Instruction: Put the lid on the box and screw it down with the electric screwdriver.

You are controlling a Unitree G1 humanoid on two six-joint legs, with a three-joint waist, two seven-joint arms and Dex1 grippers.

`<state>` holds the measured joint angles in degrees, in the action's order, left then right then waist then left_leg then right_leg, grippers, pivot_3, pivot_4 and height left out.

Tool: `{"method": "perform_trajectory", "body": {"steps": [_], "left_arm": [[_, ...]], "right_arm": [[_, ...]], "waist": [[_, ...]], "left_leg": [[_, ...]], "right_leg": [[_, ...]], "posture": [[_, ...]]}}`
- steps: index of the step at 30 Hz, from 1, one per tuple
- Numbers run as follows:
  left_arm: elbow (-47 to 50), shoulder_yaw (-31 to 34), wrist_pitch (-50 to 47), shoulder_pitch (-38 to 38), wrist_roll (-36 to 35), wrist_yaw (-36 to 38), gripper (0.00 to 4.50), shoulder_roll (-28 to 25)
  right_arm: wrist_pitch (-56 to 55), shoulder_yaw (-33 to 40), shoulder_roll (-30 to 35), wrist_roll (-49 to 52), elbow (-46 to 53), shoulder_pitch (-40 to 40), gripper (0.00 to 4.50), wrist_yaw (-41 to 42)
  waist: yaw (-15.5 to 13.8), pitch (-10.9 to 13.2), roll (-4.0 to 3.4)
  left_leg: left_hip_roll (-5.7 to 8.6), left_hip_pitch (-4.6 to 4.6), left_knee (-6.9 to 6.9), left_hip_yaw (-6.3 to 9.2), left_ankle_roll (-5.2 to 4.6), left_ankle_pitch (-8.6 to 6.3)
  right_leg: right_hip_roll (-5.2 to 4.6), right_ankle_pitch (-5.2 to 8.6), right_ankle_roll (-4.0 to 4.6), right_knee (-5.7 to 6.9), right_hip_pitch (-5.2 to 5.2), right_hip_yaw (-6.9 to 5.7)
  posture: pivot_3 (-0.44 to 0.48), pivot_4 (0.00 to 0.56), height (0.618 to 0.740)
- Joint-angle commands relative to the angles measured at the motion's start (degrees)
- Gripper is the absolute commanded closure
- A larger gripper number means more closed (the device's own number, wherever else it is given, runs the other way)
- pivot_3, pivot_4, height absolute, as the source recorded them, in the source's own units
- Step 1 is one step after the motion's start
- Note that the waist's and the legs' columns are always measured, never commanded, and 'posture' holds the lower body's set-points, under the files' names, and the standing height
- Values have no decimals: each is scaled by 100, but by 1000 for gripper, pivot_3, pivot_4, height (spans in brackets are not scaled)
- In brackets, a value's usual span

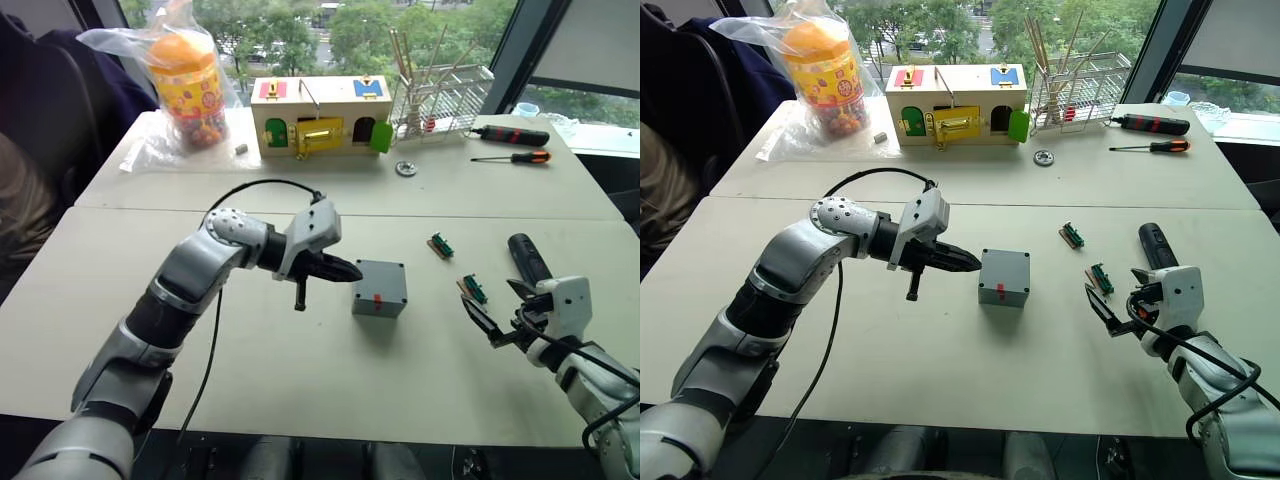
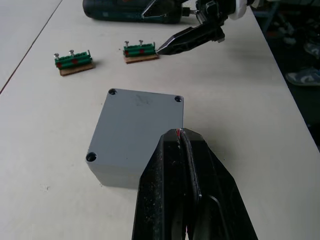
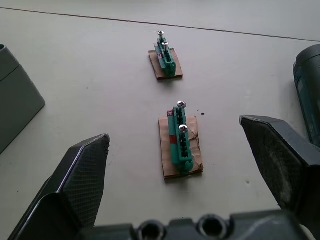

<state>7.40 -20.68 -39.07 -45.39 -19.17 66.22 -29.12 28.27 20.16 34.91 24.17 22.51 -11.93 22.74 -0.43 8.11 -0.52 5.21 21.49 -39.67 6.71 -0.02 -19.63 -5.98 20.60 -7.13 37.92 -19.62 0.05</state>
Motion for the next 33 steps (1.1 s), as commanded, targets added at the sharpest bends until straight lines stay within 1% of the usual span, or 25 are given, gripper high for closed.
{"method": "perform_trajectory", "body": {"steps": [1, 4, 6, 10, 20, 22, 23, 24, 27, 28, 33], "left_arm": [[325, 112, 71, -26, 4, -94, 4500, -33], [391, 144, 39, 45, -25, -178, 4500, -42], [425, 191, 10, 104, -52, -280, 4500, -16], [473, 285, -75, 167, -137, -458, 4500, 49], [405, 300, -28, 235, -150, -575, 4500, 29], [396, 288, -10, 243, -136, -588, 4500, 29], [388, 284, 2, 246, -123, -600, 4500, 28], [381, 282, 10, 247, -115, -607, 4500, 28], [367, 296, 10, 244, -113, -643, 4500, 35], [358, 303, 8, 243, -113, -666, 4500, 41], [351, 295, -5, 246, -127, -734, 4500, 60]], "right_arm": [[135, 191, 76, 78, -98, 195, 36, 76], [217, 211, 43, 71, -245, 339, 683, 103], [223, 198, 36, 42, -348, 419, 1390, 137], [188, 174, 43, -35, -472, 492, 1390, 193], [155, 54, -94, -99, -504, 628, 1390, 216], [157, 30, -106, -125, -502, 625, 2046, 224], [152, 9, -106, -149, -504, 617, 2243, 233], [147, -8, -103, -168, -505, 612, 2626, 240], [159, -21, -120, -184, -522, 605, 4232, 247], [158, -27, -123, -191, -531, 606, 4452, 249], [147, -10, -151, -193, -531, 618, 4452, 244]], "waist": [[-19, 2, 0], [-19, 2, 1], [-14, 2, 1], [-15, 3, 1], [-15, 4, 1], [-15, 4, 1], [-14, 4, 1], [-13, 4, 1], [-14, 5, 1], [-15, 5, 1], [-14, 5, 1]], "left_leg": [[0, 0, 0, 0, 0, 0], [1, 0, 0, 0, 0, 0], [1, 1, 0, -1, 0, 0], [0, 0, 0, -1, 0, 0], [0, 1, 0, -1, 0, 0], [0, 1, 0, -1, 0, 0], [0, 1, 0, -1, 0, 0], [0, 1, 0, -1, 1, 0], [0, 1, 0, -2, 1, 0], [0, 1, 0, -1, 0, 0], [0, 1, 0, -1, 1, 0]], "right_leg": [[0, 0, 0, 0, 0, 1], [-2, 0, 0, 0, 1, 1], [-1, 0, 0, 0, 0, 1], [0, 0, 0, 0, -1, 1], [0, 0, 0, 1, -2, 1], [-1, 0, 0, 1, -2, 1], [-1, 0, 0, 1, -2, 1], [-1, 0, 0, 1, -2, 1], [-1, 0, 0, 1, -3, 1], [-1, 0, 0, 1, -3, 1], [-1, 0, 0, 1, -3, 1]], "posture": [[0, 150, 740], [0, 150, 740], [0, 150, 740], [0, 150, 740], [0, 150, 740], [0, 150, 740], [0, 150, 740], [0, 150, 740], [0, 150, 740], [0, 150, 740], [0, 150, 740]]}}
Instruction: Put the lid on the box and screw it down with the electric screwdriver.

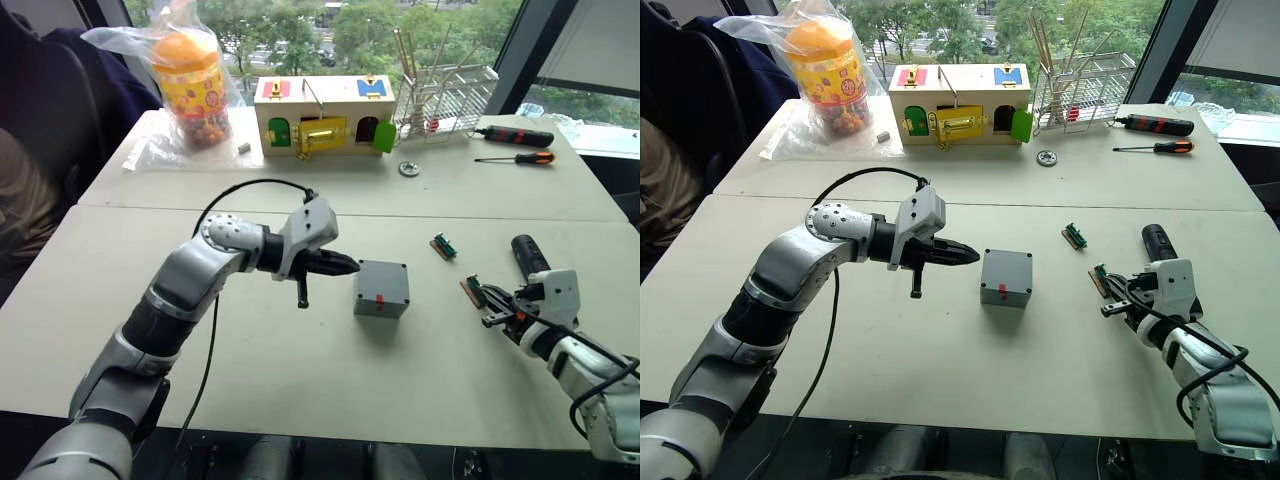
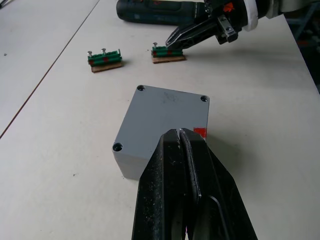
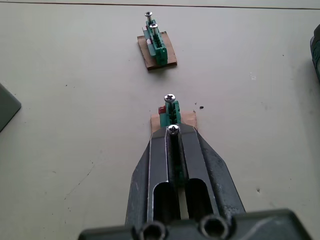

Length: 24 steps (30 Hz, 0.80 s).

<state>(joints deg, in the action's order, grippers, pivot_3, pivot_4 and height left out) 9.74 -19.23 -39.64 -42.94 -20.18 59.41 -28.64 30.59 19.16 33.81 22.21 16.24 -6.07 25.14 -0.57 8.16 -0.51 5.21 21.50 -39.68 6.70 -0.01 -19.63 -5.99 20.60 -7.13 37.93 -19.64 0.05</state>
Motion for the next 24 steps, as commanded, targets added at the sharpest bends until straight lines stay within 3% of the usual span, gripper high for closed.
{"method": "perform_trajectory", "body": {"steps": [1, 15, 19, 24], "left_arm": [[113, 156, 45, 0, -29, -71, 4500, 21], [-169, 236, 174, -47, -58, -69, 4500, 54], [-206, 329, 117, -34, -125, 7, 4500, -46], [-28, 451, -29, 75, -242, 154, 4500, -315]], "right_arm": [[-85, 96, -47, 5, 108, 25, 4452, 3], [-4, 729, -304, 538, 1002, 162, 4452, -334], [445, 303, -187, 984, 1645, 314, 4452, -118], [756, -459, -231, 1079, 1768, 809, 4452, -37]], "waist": [[0, 0, 0], [0, 1, -1], [16, 1, -1], [110, 2, -1]], "left_leg": [[0, 0, 0, 0, 0, 0], [0, 0, 0, 0, 0, 0], [-1, 1, 0, -1, 0, 0], [-5, 0, 7, -1, 2, 1]], "right_leg": [[0, 0, 0, 0, 0, 0], [0, 0, 0, 1, -2, 0], [1, 0, 0, 2, -3, 0], [3, 0, 0, 3, -7, 0]], "posture": [[0, 150, 740], [0, 150, 740], [0, 150, 740], [0, 150, 740]]}}
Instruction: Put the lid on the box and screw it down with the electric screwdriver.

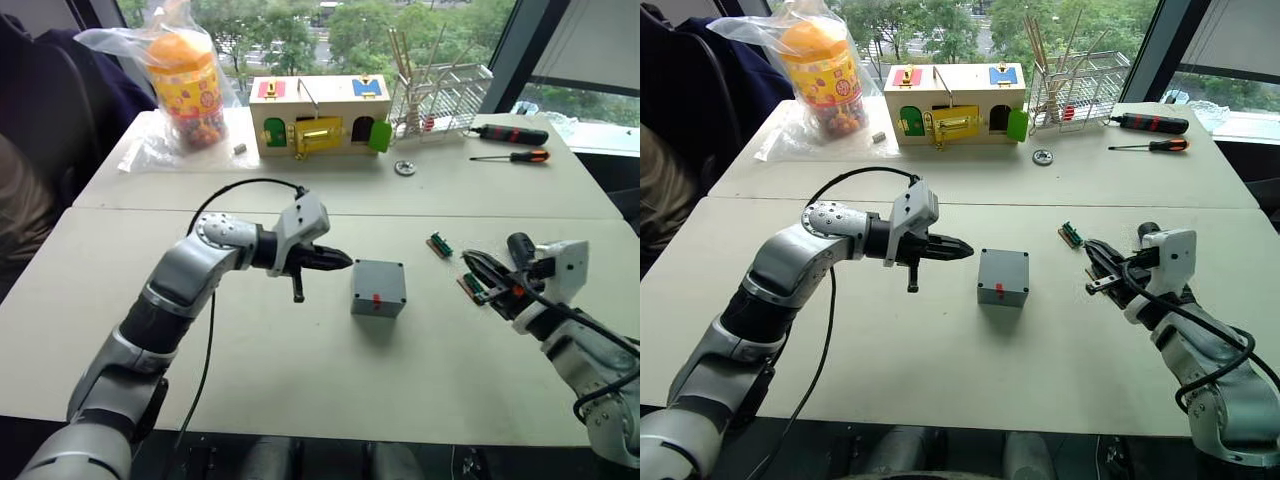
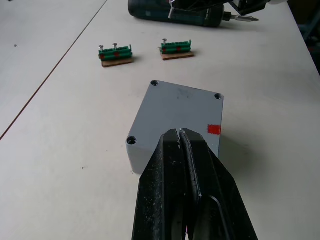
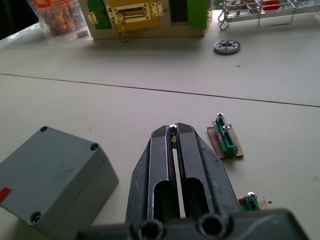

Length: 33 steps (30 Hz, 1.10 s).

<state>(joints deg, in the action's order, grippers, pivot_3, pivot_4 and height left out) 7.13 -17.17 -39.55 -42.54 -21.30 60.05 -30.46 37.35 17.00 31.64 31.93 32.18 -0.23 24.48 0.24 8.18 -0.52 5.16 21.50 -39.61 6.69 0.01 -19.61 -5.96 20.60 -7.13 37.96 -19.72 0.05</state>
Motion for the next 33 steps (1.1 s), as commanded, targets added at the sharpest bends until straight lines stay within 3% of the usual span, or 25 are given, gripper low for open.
{"method": "perform_trajectory", "body": {"steps": [1, 12, 33], "left_arm": [[272, 276, -70, 57, -163, 93, 4500, -182], [695, 447, -370, 324, -306, -140, 4500, -313], [733, 348, -368, 390, -361, -250, 4500, -297]], "right_arm": [[83, -351, -47, 88, 131, 312, 4452, 28], [-264, -1042, -204, -369, -578, 560, 4452, 172], [-246, -1033, -210, -304, -451, 510, 4452, 326]], "waist": [[28, 0, 0], [46, 4, 6], [49, 4, 6]], "left_leg": [[0, 0, 3, 0, 1, 0], [4, 3, 14, -1, 4, 3], [3, 3, 19, -5, 7, 4]], "right_leg": [[-1, 0, 0, 0, -2, 0], [-6, 0, 0, 4, -14, 0], [-6, 0, 0, 7, -21, -1]], "posture": [[0, 150, 740], [0, 150, 740], [0, 150, 740]]}}
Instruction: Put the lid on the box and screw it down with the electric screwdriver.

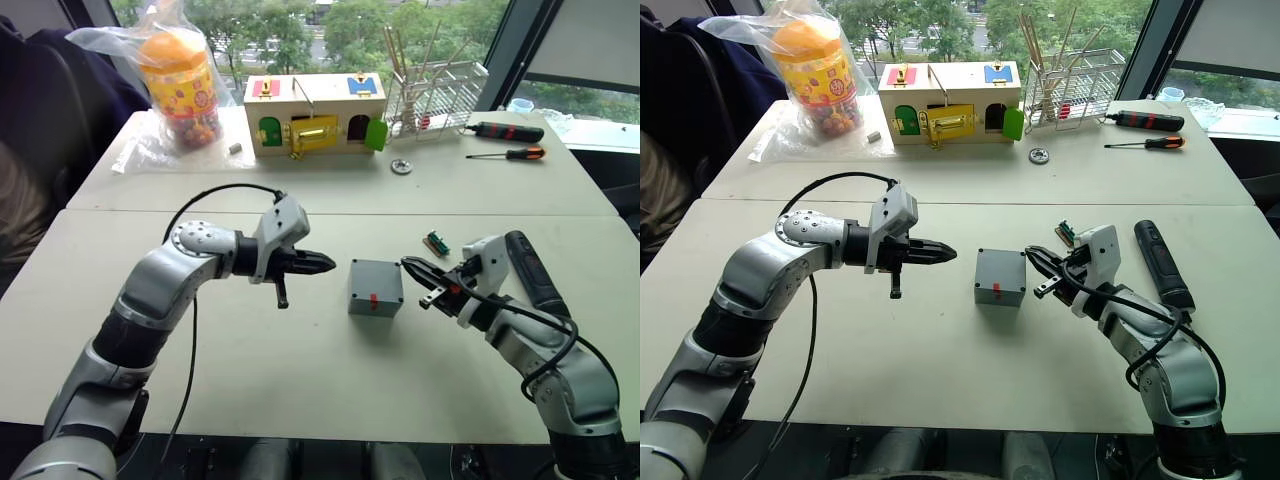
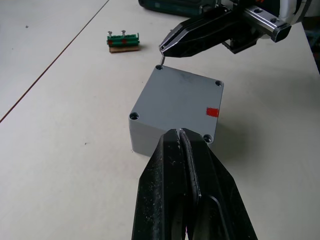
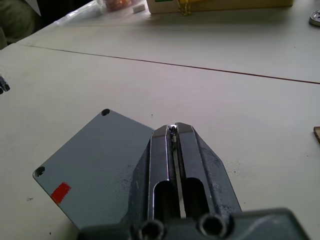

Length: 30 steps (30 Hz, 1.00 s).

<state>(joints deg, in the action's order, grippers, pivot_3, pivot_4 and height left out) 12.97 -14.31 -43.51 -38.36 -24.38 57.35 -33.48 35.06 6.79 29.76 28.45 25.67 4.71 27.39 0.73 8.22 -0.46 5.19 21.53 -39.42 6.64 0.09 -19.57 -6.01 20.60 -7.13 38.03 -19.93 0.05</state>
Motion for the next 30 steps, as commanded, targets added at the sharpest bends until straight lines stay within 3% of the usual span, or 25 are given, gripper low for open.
{"method": "perform_trajectory", "body": {"steps": [1, 15, 18, 22, 30], "left_arm": [[147, 62, 27, -26, -53, 19, 4500, 6], [147, 82, 19, 3, -52, -27, 4500, 20], [136, 69, 28, 1, -47, -42, 4500, 50], [93, 65, 54, -15, -37, -50, 4500, 100], [-31, 114, 97, -62, -54, -52, 4500, 213]], "right_arm": [[-29, -36, -25, 22, 186, 25, 4452, 40], [13, -190, 47, -145, -26, 182, 4452, 109], [45, -159, 58, -160, -32, 230, 3588, 78], [156, -10, 22, -48, 21, 293, 1597, 14], [883, 803, -390, 366, 409, 732, 1597, -1063]], "waist": [[0, 0, 0], [3, 0, 0], [1, 0, 0], [2, 0, 0], [3, 1, -1]], "left_leg": [[0, 0, 0, 0, 0, 0], [-1, 1, 3, -2, 2, 1], [-1, 1, 3, -3, 2, 1], [-1, 3, 3, -4, 2, 1], [-1, 6, 5, -5, 4, 3]], "right_leg": [[0, 0, 0, 0, 0, 0], [0, 0, 0, 3, -6, 0], [0, 0, 0, 3, -6, 0], [0, 0, 0, 3, -9, 0], [-1, 0, 0, 9, -15, 0]], "posture": [[0, 150, 740], [0, 150, 740], [0, 150, 740], [0, 150, 740], [0, 150, 740]]}}
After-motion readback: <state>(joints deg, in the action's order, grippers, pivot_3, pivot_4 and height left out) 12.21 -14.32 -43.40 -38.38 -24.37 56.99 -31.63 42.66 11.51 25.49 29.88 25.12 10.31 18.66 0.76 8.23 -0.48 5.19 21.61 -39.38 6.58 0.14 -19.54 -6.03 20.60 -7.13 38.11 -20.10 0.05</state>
